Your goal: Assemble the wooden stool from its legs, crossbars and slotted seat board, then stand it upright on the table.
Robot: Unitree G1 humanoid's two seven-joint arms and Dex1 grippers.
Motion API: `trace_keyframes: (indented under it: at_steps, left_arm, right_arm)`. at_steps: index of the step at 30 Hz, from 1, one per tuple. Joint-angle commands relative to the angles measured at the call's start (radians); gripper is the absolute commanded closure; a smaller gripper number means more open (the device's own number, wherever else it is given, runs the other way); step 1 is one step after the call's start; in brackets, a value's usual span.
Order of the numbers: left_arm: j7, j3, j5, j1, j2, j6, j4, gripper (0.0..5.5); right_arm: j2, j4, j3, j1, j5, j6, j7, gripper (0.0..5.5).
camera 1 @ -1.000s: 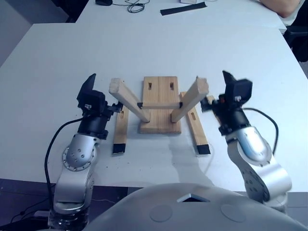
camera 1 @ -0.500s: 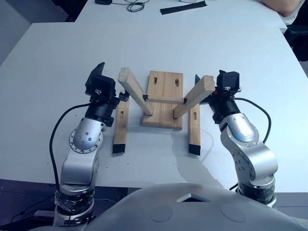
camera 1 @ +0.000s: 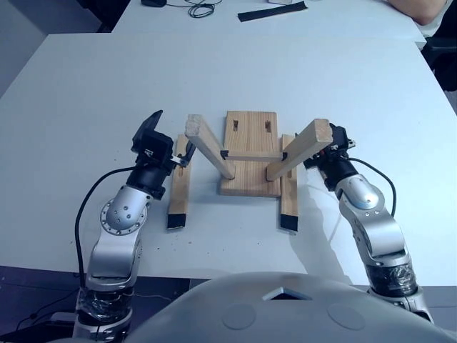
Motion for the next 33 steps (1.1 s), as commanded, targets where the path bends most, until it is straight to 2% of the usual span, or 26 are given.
trace_keyframes:
  at_steps: [1, 7, 18, 33]
  left_arm:
    - [-0.001, 0.012, 0.027, 0.005, 0.003, -0.041, 0.041, 1.44]
    - [0.002, 0.002, 0.038, 0.014, -0.018, -0.053, 0.034, 1.44]
    - [0.004, -0.003, 0.053, 0.008, -0.034, -0.060, 0.040, 1.44]
    - [0.006, 0.027, 0.061, 0.019, -0.035, -0.071, 0.041, 1.44]
  right_arm:
    - [0.015, -0.001, 0.048, 0.014, -0.005, -0.015, 0.042, 1.50]
    - [-0.021, 0.077, 0.064, 0.055, -0.066, -0.075, 0.070, 1.50]
    - [-0.140, 0.268, 0.095, 0.087, -0.231, -0.322, 0.105, 1.50]
    - [-0.329, 0.460, -0.103, 0.118, -0.234, -0.524, 0.164, 1.50]
